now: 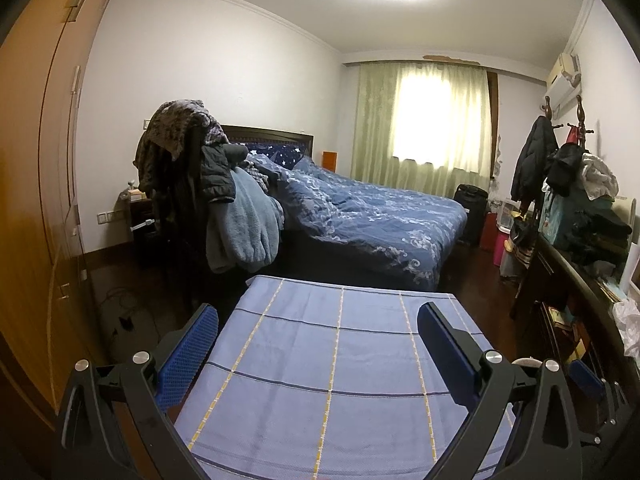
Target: Collect trash
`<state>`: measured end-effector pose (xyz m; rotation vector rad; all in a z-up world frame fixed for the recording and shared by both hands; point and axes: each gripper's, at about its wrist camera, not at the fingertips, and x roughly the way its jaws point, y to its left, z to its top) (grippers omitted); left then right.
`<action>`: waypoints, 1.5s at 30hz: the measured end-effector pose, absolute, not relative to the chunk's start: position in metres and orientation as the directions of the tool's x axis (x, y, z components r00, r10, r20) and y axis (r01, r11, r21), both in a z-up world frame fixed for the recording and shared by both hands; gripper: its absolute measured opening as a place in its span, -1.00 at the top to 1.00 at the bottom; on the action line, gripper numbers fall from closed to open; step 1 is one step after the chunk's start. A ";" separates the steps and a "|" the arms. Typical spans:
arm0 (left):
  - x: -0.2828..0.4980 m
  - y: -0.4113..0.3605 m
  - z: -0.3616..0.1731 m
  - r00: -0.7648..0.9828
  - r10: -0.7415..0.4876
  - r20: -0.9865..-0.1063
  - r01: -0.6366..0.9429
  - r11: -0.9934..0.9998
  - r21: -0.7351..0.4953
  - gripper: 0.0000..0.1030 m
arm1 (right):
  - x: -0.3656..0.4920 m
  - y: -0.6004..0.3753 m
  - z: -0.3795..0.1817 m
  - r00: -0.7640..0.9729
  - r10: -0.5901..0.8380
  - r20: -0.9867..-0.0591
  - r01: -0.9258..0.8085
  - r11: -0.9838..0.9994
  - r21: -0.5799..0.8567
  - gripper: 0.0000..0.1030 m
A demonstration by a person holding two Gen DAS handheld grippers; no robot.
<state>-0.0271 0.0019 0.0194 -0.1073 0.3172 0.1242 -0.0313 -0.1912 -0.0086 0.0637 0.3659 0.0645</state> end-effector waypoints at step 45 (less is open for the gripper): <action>-0.021 -0.008 0.005 0.930 0.076 -0.360 -0.116 0.989 -0.091 -0.93 | -0.023 -0.194 -0.024 0.913 0.092 -0.399 -0.069 0.995 0.071 -0.93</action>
